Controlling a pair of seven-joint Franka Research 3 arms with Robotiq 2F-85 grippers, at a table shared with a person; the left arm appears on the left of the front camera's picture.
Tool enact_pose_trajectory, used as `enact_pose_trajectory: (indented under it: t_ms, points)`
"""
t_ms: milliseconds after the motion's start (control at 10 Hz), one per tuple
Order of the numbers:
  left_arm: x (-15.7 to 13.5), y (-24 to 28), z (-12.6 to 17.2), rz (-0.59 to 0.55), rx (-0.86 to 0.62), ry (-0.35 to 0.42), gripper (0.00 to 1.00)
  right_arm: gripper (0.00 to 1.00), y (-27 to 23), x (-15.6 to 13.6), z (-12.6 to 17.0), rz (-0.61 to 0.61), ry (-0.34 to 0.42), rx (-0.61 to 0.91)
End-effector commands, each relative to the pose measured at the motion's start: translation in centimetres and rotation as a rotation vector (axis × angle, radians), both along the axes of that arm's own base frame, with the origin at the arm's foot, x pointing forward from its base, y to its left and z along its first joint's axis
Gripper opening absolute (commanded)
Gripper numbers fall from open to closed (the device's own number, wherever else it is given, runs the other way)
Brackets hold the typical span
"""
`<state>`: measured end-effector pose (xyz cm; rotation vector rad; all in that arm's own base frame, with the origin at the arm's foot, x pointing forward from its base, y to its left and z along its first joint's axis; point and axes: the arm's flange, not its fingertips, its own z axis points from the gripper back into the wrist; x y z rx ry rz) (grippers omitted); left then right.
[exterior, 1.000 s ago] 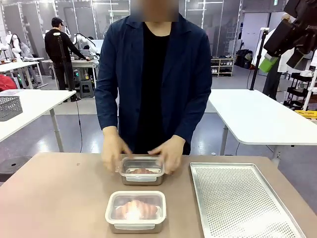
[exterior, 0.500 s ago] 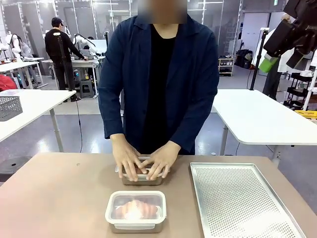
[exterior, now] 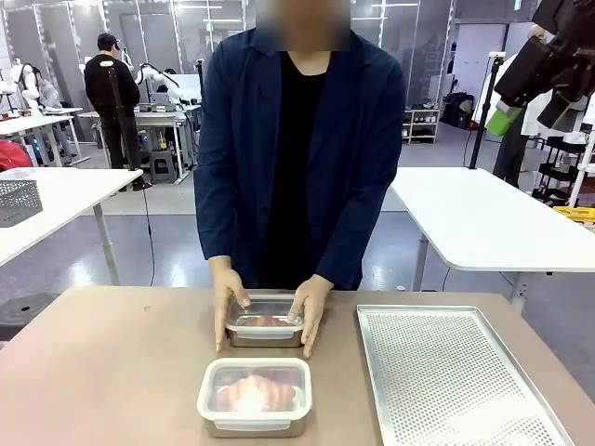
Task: Place the bread into the airtight container.
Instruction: Pick up a Butter Roll and place it into an empty Airtight Container.
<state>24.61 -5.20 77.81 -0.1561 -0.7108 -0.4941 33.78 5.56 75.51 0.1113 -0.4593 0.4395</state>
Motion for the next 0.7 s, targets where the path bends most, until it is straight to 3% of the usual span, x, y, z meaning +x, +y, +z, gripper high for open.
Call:
enact_pose_trajectory:
  t_ms: [0, 600]
  points:
    - [-0.07, 0.04, 0.03, -0.015, 0.001, 0.000, 1.00, 1.00, -0.16, 0.18, 0.16, -0.006, -0.008, -0.004]
    - [-0.07, 0.04, 0.03, -0.015, 0.001, 0.000, 1.00, 1.00, -0.16, 0.18, 0.16, -0.006, -0.008, -0.004]
